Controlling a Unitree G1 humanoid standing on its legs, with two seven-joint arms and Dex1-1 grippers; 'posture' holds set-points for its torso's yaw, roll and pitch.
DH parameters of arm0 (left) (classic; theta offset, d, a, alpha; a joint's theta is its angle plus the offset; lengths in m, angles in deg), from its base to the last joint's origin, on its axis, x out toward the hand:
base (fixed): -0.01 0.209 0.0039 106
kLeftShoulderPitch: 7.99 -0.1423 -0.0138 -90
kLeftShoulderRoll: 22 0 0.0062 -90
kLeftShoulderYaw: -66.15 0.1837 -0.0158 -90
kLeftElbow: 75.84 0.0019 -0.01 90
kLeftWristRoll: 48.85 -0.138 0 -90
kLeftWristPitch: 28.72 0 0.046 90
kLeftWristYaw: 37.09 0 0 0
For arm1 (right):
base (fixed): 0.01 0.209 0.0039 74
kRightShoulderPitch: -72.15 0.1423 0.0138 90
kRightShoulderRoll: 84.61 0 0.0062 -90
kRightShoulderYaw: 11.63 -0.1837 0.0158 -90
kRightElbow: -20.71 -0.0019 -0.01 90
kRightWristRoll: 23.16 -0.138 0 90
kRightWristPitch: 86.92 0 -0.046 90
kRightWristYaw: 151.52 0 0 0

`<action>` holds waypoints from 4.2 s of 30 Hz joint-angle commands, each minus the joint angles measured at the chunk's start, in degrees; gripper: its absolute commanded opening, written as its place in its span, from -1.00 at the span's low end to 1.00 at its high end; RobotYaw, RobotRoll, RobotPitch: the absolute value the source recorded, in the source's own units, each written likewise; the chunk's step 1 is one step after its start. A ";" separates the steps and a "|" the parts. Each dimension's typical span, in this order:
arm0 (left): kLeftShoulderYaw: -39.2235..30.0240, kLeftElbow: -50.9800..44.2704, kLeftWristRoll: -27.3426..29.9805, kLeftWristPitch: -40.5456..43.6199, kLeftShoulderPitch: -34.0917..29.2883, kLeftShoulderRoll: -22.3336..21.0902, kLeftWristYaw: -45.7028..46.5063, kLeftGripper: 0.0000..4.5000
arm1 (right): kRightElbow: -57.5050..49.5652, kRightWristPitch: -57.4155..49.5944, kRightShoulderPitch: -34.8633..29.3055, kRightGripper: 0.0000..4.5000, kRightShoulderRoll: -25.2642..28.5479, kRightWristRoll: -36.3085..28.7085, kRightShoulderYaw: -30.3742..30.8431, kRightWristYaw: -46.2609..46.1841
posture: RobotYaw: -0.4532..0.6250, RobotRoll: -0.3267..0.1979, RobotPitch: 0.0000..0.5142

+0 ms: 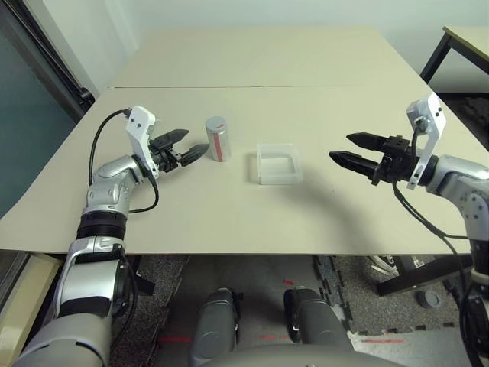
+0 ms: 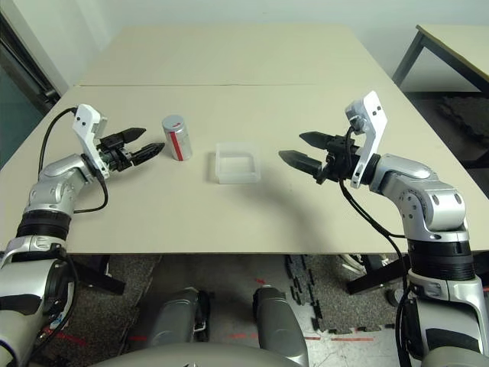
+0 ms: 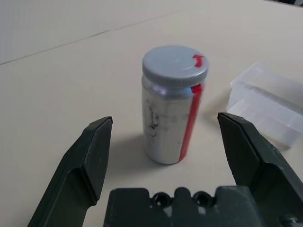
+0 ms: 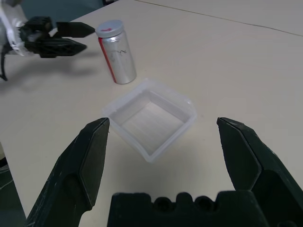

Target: Pour the medicine from the bottle into the box.

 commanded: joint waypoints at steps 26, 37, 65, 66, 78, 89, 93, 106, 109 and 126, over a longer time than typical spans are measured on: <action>2.42 18.84 -7.34 -10.24 9.05 3.94 0.69 0.98 | -1.32 0.97 -0.75 1.00 -2.29 -0.61 0.31 -2.48 | -0.33 0.25 -0.64; 2.25 22.47 -9.30 -12.16 10.92 5.33 2.09 0.98 | -2.94 -0.22 -0.83 1.00 -2.20 -2.03 -0.31 -4.23 | -0.36 0.25 -0.58; 1.64 27.23 -10.59 -13.48 14.70 7.90 7.30 0.98 | -3.91 -1.19 0.15 1.00 -2.81 -3.51 -0.27 -7.04 | -0.39 0.25 -0.56; 1.64 27.36 -10.67 -13.51 14.80 8.00 7.40 0.98 | -3.87 -1.16 0.19 1.00 -2.83 -3.49 -0.26 -7.06 | -0.39 0.25 -0.57; 1.61 28.62 -11.68 -13.74 15.60 8.91 8.67 0.98 | -3.41 -0.57 0.56 1.00 -3.55 -3.33 -0.34 -7.41 | -0.40 0.25 -0.59; 1.80 29.21 -12.62 -13.74 15.47 9.74 9.68 0.98 | -3.83 -0.68 0.27 1.00 -3.83 -3.29 -0.86 -7.60 | -0.41 0.25 -0.58; 1.74 29.49 -12.75 -13.74 15.11 9.85 10.08 0.98 | -3.90 -0.73 0.34 1.00 -3.98 -3.27 -0.87 -7.66 | -0.41 0.25 -0.58; 1.65 29.99 -13.52 -13.45 13.89 9.67 11.04 0.98 | -4.31 -1.12 0.60 1.00 -4.46 -3.43 -0.74 -8.02 | -0.41 0.25 -0.56; 1.62 30.05 -13.62 -13.43 13.78 9.70 11.23 0.98 | -4.35 -1.16 0.52 1.00 -4.44 -3.45 -0.79 -8.05 | -0.41 0.25 -0.56; 1.17 30.35 -13.77 -12.81 14.05 10.24 12.82 0.25 | -4.39 -1.06 0.68 1.00 -4.47 -3.60 -0.85 -8.44 | -0.43 0.25 -0.60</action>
